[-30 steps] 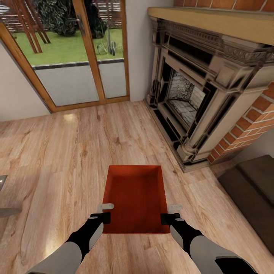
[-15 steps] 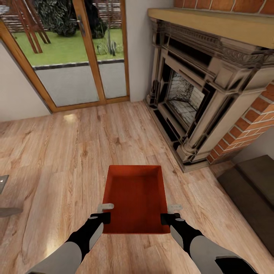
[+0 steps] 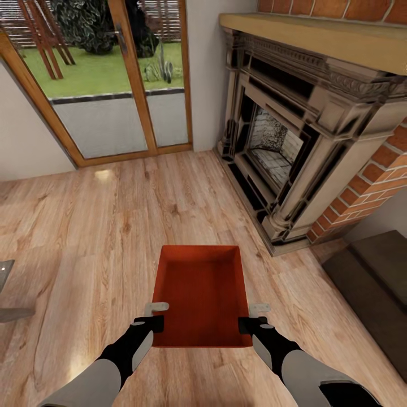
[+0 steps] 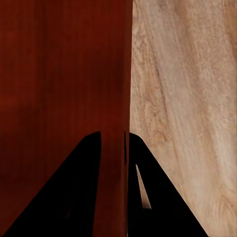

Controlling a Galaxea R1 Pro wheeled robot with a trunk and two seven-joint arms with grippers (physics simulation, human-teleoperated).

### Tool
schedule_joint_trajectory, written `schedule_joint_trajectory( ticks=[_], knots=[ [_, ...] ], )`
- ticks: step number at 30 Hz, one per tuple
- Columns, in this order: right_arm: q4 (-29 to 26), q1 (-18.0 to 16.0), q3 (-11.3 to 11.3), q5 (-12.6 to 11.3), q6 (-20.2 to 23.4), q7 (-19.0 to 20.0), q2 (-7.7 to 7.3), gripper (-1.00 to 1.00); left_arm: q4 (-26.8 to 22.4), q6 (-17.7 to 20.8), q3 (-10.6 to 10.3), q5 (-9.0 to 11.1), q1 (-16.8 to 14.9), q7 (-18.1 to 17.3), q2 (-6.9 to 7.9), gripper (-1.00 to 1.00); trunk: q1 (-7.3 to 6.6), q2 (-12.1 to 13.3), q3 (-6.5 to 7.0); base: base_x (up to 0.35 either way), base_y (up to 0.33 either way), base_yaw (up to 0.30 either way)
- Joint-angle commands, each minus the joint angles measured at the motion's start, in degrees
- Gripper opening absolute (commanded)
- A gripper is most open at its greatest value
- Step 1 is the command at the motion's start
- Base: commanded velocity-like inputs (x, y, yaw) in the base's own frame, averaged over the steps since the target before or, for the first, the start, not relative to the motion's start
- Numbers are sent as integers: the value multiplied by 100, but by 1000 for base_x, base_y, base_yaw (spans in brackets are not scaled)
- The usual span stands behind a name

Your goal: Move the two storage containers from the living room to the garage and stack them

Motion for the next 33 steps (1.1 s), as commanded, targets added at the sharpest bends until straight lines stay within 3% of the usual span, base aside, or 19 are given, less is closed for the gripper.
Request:
schedule_joint_trajectory(
  ticks=[1,15,33],
  knots=[
    [3,-1,52,-30,14,14,8,-100,-17,23,-46,76,-3,30,-22,-100,-20,35,12,0,0,0],
    [3,-3,52,-21,14,15,1,-100,-17,25,-46,76,-3,30,-22,-100,-327,595,263,0,0,0],
    [3,0,52,-38,21,15,9,-100,-17,23,-46,76,-3,30,-22,-100,-327,595,263,0,0,0]
  ],
)
